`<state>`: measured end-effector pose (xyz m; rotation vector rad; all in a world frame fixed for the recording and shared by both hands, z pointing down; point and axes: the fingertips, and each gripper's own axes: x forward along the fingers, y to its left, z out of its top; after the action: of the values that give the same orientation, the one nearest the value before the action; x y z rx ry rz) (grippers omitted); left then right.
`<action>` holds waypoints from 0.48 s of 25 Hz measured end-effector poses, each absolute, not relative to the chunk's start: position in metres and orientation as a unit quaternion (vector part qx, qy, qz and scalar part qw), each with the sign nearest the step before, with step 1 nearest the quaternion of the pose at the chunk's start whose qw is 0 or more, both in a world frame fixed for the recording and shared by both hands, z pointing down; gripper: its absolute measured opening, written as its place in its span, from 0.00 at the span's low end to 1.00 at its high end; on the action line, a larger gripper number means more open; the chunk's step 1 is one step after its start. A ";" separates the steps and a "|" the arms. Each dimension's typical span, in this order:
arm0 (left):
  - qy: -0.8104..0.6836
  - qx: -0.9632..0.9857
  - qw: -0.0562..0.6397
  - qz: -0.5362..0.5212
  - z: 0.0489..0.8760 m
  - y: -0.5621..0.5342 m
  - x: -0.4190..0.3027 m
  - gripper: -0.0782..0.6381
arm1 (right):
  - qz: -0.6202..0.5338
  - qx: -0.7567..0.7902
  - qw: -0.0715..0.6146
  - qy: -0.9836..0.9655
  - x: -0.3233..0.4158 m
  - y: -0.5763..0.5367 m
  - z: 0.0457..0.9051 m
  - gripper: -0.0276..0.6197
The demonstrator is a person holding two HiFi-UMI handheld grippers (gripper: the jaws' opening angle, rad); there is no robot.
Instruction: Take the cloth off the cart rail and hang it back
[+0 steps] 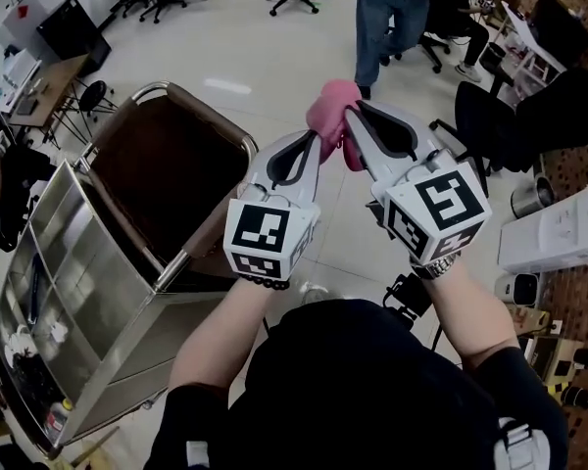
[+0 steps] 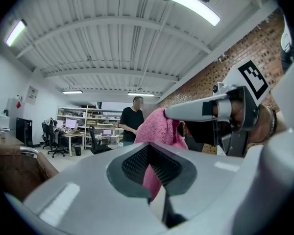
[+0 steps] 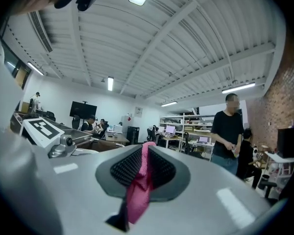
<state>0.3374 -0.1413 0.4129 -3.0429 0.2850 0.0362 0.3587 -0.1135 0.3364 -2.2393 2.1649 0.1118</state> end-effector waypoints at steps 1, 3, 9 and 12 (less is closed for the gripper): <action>0.097 -0.994 0.044 0.013 0.410 -0.147 0.342 0.11 | 0.034 -0.716 0.012 0.697 0.364 -0.120 0.337 0.09; 0.110 -0.993 0.045 0.013 0.407 -0.158 0.348 0.11 | 0.032 -0.709 0.013 0.704 0.373 -0.132 0.338 0.09; 0.146 -0.988 0.044 0.005 0.412 -0.187 0.365 0.11 | 0.029 -0.681 0.023 0.732 0.397 -0.165 0.349 0.09; 0.175 -0.984 0.045 -0.001 0.411 -0.200 0.381 0.11 | 0.026 -0.659 0.026 0.751 0.413 -0.180 0.351 0.09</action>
<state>0.3806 -0.1999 0.4112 -3.0039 0.5338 -0.0024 0.4126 -0.1800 0.3509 -2.0356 2.3218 0.0796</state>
